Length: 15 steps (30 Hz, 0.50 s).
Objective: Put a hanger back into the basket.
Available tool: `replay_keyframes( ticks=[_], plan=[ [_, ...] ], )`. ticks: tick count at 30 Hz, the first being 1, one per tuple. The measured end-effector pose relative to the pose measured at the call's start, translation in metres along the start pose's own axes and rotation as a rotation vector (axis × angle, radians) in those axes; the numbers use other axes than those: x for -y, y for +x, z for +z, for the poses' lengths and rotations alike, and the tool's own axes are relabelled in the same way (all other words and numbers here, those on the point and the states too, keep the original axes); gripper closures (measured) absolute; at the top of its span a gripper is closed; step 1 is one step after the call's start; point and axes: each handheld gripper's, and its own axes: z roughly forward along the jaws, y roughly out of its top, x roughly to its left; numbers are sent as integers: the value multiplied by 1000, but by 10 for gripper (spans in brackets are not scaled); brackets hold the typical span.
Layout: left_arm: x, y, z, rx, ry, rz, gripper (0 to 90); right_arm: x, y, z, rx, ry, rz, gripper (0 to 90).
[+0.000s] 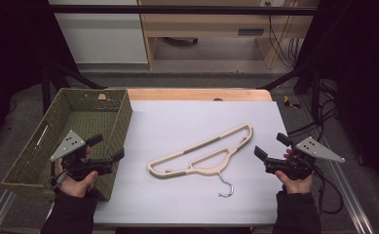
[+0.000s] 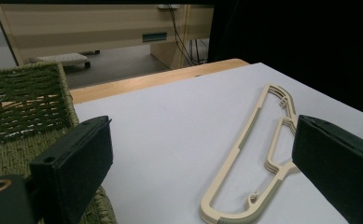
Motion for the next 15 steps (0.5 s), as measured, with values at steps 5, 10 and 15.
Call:
replay_keyframes(
  ticks=[5,10,15],
  plan=[
    [0,0,-3,-4,-14,-2,48,-1,2,-2,4,5,-6,43],
    [0,0,-3,-8,-18,1,48,-4,11,3,6,35,-25,70],
    [1,0,0,-7,-7,4,44,-2,21,11,1,61,-34,98]
  ],
)
